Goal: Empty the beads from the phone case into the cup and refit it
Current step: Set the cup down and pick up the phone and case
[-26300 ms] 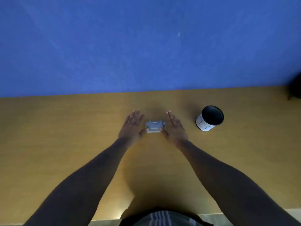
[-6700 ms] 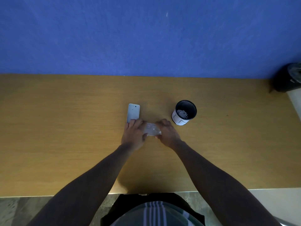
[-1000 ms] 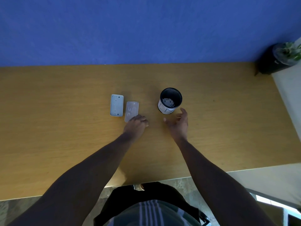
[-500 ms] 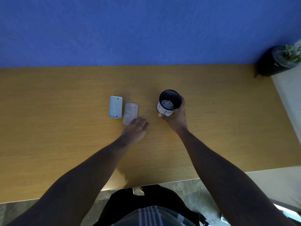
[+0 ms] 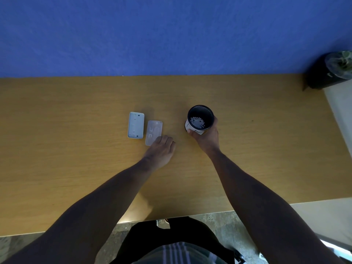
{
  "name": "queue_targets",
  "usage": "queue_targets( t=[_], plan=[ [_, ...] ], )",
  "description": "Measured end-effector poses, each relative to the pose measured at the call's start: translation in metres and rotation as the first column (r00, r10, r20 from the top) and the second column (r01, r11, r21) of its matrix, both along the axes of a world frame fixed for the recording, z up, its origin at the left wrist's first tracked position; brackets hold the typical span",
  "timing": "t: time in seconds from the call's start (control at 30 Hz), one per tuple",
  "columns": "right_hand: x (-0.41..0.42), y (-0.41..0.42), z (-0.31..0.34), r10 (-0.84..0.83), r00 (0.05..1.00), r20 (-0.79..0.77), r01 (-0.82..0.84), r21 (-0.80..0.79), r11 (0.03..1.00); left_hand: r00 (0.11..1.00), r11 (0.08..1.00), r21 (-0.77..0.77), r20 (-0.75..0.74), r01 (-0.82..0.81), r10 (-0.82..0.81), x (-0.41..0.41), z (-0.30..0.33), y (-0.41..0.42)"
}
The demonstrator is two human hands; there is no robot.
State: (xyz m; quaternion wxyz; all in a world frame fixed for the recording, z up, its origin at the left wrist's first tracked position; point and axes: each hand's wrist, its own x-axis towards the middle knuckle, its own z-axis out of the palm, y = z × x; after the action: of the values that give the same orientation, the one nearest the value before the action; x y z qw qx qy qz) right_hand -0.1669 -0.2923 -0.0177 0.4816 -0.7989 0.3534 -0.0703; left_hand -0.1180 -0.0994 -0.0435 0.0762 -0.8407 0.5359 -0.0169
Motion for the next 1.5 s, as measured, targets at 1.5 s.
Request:
queue_targets(
  t=[1.5],
  plan=[
    [-0.027,0.053,0.013,0.17,0.982,0.088,-0.169,-0.015,0.985,0.698,0.505,-0.538,-0.687,-0.675,0.202,0.025,0.075,-0.006]
  ],
)
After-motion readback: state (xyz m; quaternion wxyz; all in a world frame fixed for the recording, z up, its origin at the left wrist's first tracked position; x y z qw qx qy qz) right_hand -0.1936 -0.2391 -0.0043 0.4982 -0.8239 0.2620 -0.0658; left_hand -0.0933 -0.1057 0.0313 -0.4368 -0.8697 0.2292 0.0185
